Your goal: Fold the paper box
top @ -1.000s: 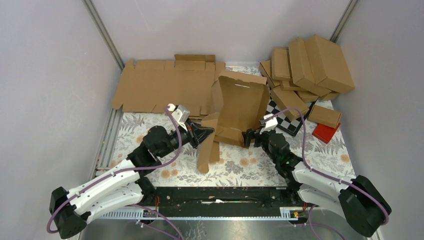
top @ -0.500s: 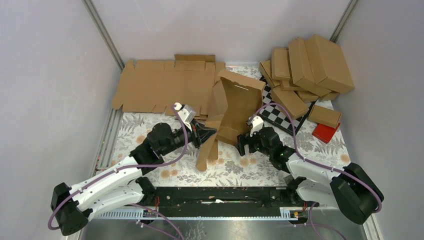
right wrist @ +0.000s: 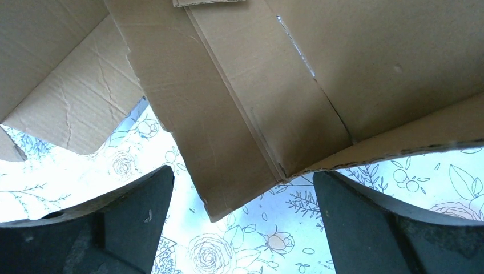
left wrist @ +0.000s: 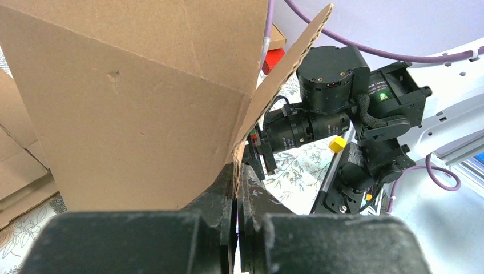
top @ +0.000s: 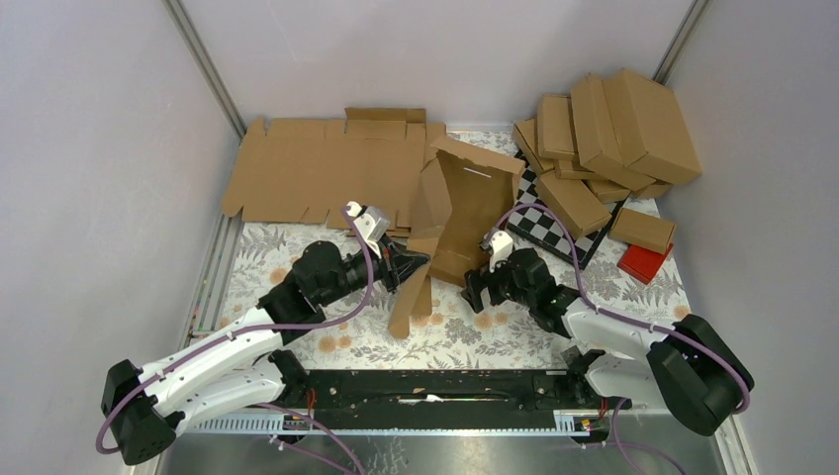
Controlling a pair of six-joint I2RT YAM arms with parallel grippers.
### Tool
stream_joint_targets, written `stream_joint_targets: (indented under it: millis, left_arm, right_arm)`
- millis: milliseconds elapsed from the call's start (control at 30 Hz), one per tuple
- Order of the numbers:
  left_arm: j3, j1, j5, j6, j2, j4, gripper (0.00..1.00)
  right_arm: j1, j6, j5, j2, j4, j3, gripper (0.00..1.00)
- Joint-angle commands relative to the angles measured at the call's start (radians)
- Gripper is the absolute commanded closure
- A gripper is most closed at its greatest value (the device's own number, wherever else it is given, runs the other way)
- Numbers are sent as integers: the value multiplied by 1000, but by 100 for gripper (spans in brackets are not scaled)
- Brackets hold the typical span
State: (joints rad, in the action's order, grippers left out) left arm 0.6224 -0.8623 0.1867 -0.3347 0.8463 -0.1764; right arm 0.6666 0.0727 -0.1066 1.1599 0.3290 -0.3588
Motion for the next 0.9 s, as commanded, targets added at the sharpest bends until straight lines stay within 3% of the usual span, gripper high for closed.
stream_joint_targets:
  millis: [0,167,400,867]
  left_arm:
    - [25,2,17,-9,7,64,100]
    - [35,2,16,-9,6,76,100]
    - [45,2,18,-1,10,93,100]
    - [55,3,45,-16,43,64,100]
  right_arm:
    - [7,-21,35,28,19,-58,0]
    - [6,-6,201,48,72,-59,1]
    - [5,18,331,74,176,-40,17]
    - [5,84,376,258,248,-121,28]
